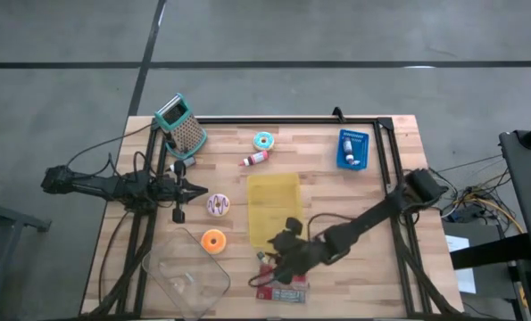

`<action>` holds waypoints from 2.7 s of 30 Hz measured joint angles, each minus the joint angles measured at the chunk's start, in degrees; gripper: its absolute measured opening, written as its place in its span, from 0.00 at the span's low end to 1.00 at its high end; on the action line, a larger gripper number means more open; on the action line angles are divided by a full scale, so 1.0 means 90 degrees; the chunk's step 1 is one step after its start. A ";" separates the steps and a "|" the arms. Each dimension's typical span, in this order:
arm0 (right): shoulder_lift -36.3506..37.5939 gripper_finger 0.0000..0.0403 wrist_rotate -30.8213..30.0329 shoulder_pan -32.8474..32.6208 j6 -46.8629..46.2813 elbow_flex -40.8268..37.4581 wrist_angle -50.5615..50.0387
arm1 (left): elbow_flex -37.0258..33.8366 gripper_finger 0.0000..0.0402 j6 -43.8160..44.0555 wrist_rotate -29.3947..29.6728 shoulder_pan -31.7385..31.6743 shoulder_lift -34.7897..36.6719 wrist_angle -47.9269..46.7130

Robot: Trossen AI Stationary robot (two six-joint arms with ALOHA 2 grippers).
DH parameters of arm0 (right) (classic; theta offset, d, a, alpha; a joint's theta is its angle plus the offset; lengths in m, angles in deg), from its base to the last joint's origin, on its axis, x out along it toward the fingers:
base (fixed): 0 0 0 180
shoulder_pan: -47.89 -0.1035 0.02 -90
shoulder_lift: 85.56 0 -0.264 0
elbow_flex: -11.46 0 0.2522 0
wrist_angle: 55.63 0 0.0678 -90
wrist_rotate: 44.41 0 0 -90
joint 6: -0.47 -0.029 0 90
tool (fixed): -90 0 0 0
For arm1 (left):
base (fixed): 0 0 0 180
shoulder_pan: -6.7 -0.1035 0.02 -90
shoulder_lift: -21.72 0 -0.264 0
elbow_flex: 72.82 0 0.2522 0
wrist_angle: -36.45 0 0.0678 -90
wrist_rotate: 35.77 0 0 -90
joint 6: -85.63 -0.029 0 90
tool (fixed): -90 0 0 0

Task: Pick & Place Food Item
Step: Put the small black food coloring bottle into the blue bin

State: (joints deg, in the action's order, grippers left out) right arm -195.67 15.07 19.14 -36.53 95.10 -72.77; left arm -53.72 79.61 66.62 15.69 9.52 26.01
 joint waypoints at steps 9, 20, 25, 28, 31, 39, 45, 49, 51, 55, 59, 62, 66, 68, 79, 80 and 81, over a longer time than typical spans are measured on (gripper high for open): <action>-0.0808 0.41 0.0262 -0.0060 -0.1776 0.1853 -0.2723 | 0.0000 0.06 0.0000 -0.0008 -0.0002 0.0000 -0.0005; -0.1406 0.41 0.1118 0.0170 -0.2136 0.2316 -0.2657 | 0.0000 0.06 0.0000 -0.0005 -0.0002 0.0000 -0.0044; -0.1449 0.41 0.1264 0.0245 -0.2204 0.2318 -0.2738 | 0.0000 0.06 0.0000 -0.0007 0.0000 0.0000 -0.0064; -0.1465 0.41 0.1310 0.0277 -0.2180 0.2316 -0.2768 | 0.0000 0.06 0.0000 -0.0002 -0.0002 -0.0001 -0.0064; -0.1465 0.41 0.1436 0.0316 -0.2187 0.2295 -0.2774 | 0.0000 0.06 0.0000 -0.0002 -0.0002 -0.0005 -0.0064; -0.1523 0.41 0.1638 0.0446 -0.2178 0.2214 -0.2512 | 0.0000 0.06 0.0000 -0.0007 0.0000 -0.0005 -0.0075; -0.1566 0.39 0.2013 0.0559 -0.2192 0.2151 -0.2303 | 0.0000 0.06 0.0000 -0.0007 0.0000 -0.0005 -0.0092; -0.1626 0.39 0.2106 0.0569 -0.2186 0.2156 -0.2197 | 0.0000 0.06 0.0000 -0.0007 -0.0002 -0.0005 -0.0092; -0.1637 0.39 0.2139 0.0569 -0.2185 0.2158 -0.2203 | 0.0000 0.06 0.0000 -0.0007 -0.0002 -0.0005 -0.0092; -0.1671 0.39 0.2160 0.0623 -0.2111 0.2139 -0.2389 | 0.0000 0.06 0.0000 -0.0007 -0.0002 -0.0005 -0.0090; -0.1678 0.39 0.2161 0.0688 -0.2032 0.2191 -0.2591 | 0.0000 0.06 0.0000 -0.0007 -0.0002 -0.0005 -0.0092; -0.1678 0.39 0.2171 0.0680 -0.2010 0.2268 -0.2682 | 0.0000 0.06 0.0000 -0.0007 -0.0002 -0.0005 -0.0092; -0.1654 0.40 0.2181 0.0666 -0.2016 0.2331 -0.2706 | 0.0000 0.06 0.0000 -0.0007 -0.0002 -0.0005 -0.0092; -0.1654 0.39 0.2213 0.0673 -0.2034 0.2331 -0.2708 | 0.0000 0.06 0.0000 -0.0007 -0.0002 -0.0005 -0.0090; -0.1674 0.35 0.2404 0.0673 -0.2033 0.2301 -0.2692 | 0.0000 0.06 0.0000 -0.0007 -0.0002 -0.0005 -0.0092; -0.1674 0.35 0.2409 0.0673 -0.2032 0.2296 -0.2688 | 0.0000 0.06 0.0000 -0.0007 -0.0002 -0.0005 -0.0091; -0.1674 0.34 0.2425 0.0673 -0.2034 0.2289 -0.2683 | 0.0000 0.06 0.0000 -0.0007 -0.0002 -0.0005 -0.0091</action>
State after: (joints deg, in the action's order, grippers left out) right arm -210.73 36.90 25.20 -54.84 115.70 -96.92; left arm -53.72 79.61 66.55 15.67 9.47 25.19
